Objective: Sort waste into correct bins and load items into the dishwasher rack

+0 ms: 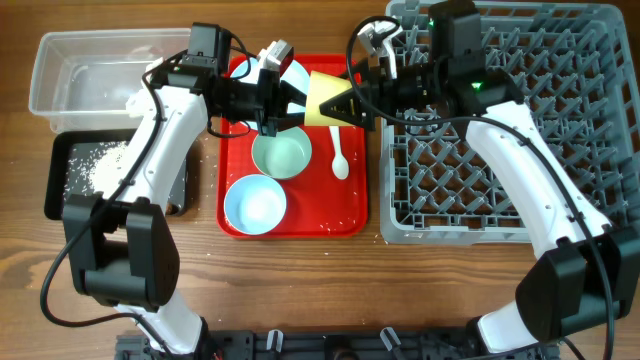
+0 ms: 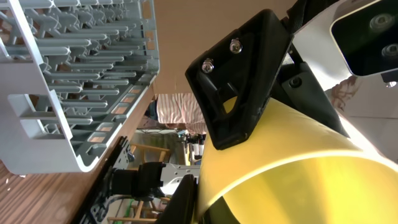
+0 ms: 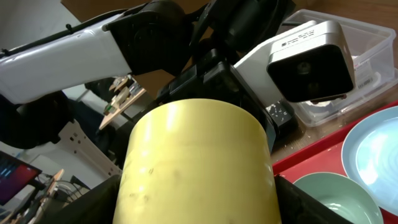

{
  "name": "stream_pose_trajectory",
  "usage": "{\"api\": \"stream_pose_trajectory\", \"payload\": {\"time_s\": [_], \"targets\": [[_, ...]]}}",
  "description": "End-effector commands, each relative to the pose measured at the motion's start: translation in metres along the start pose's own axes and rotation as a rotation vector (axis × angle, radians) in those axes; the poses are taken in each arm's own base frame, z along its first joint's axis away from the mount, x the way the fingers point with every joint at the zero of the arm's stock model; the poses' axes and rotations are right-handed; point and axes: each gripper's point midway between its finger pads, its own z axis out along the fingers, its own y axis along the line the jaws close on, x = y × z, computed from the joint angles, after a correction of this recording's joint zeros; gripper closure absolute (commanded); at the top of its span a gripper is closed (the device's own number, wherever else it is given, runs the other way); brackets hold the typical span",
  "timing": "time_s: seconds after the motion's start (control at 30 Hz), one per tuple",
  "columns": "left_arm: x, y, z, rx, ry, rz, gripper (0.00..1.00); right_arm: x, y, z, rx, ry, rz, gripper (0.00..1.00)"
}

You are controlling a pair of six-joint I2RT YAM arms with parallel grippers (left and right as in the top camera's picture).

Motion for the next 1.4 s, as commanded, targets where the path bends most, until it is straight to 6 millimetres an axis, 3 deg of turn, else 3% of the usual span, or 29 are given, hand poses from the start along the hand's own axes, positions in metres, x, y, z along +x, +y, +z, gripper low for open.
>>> {"api": "stream_pose_trajectory", "payload": {"time_s": [0.0, 0.4, 0.6, 0.7, 0.8, 0.9, 1.0, 1.07, 1.1, 1.13, 1.2, 1.3, 1.37], "targets": [[0.002, -0.015, -0.001, 0.007, -0.001, 0.07, 0.96, -0.001, -0.002, 0.004, -0.007, 0.006, 0.008, 0.28], [0.002, -0.015, -0.001, 0.007, -0.001, 0.071, 0.96, 0.001, -0.012, -0.002, 0.041, 0.002, 0.043, 0.32], [0.002, -0.015, -0.001, 0.007, -0.001, 0.071, 0.91, 0.001, -0.023, -0.02, 0.08, -0.018, 0.082, 0.38], [0.002, -0.015, -0.001, 0.006, -0.001, 0.072, 0.82, -0.001, -0.032, -0.036, 0.113, -0.041, 0.102, 0.39], [0.002, -0.015, -0.001, 0.006, -0.001, 0.072, 0.8, -0.003, -0.046, -0.062, 0.167, -0.08, 0.135, 0.39], [0.0, -0.01, -0.001, -0.024, -0.012, 0.071, 0.8, 0.016, -0.087, -0.099, 0.414, -0.082, 0.293, 0.39], [-0.008, 0.01, -0.003, -0.144, -0.055, 0.07, 0.79, 0.046, -0.112, -0.13, 0.663, -0.042, 0.452, 0.39], [-0.019, 0.039, -0.011, -0.318, -0.116, 0.063, 0.78, 0.064, -0.111, -0.149, 0.82, 0.004, 0.565, 0.39], [-0.025, 0.072, -0.026, -0.524, -0.176, 0.026, 0.77, 0.095, -0.102, -0.173, 0.998, 0.108, 0.692, 0.39], [-0.025, 0.087, -0.036, -0.624, -0.2, 0.005, 0.77, 0.107, -0.096, -0.181, 1.05, 0.154, 0.731, 0.39], [-0.024, 0.112, -0.059, -0.811, -0.239, -0.034, 0.77, 0.134, -0.083, -0.189, 1.11, 0.258, 0.82, 0.39], [-0.022, 0.139, -0.096, -1.067, -0.289, -0.067, 0.75, 0.156, -0.072, -0.197, 1.245, 0.359, 0.893, 0.39], [-0.021, 0.145, -0.108, -1.147, -0.306, -0.073, 0.75, 0.159, -0.072, -0.193, 1.313, 0.395, 0.882, 0.38]]}}
